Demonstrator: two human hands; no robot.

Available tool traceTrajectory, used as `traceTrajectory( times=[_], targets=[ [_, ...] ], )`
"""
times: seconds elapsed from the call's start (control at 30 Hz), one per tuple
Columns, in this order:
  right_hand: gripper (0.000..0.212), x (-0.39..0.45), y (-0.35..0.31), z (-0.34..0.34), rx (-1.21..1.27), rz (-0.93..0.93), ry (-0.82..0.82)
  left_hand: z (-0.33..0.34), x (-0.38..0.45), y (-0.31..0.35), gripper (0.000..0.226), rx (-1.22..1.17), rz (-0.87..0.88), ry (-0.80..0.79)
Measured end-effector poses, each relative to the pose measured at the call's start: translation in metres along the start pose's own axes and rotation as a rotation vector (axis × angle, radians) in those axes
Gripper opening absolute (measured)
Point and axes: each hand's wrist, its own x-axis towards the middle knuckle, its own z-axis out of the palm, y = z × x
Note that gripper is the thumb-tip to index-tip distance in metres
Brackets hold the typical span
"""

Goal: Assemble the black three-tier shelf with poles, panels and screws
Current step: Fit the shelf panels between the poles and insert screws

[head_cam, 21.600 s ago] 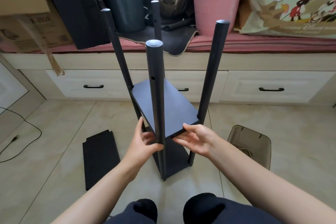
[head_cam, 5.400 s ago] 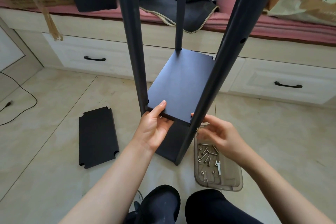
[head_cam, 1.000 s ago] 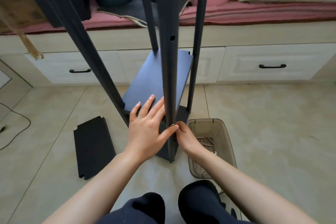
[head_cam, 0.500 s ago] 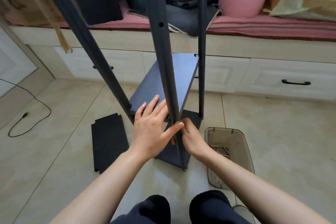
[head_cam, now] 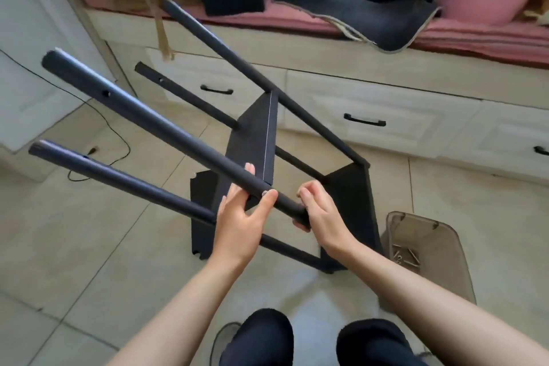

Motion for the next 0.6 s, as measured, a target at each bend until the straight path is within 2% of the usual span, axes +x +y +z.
traceTrajectory(
  times=[0.2, 0.33, 0.47, 0.6],
  targets=[
    [0.017, 0.003, 0.011, 0.033, -0.228, -0.072, -0.055, -0.026, -0.016, -0.041, 0.078, -0.201, -0.146, 0.054],
    [0.019, 0.002, 0.017, 0.050, -0.391, -0.078, -0.086, -0.037, -0.025, -0.071, 0.066, -0.243, -0.185, 0.101],
    [0.017, 0.006, 0.025, 0.064, -0.544, -0.091, -0.116, -0.043, -0.027, -0.096, 0.073, -0.306, -0.252, 0.106],
    [0.015, 0.010, 0.033, 0.072, -0.631, -0.097, -0.143, -0.047, -0.029, -0.115, 0.067, -0.326, -0.301, 0.098]
  ],
)
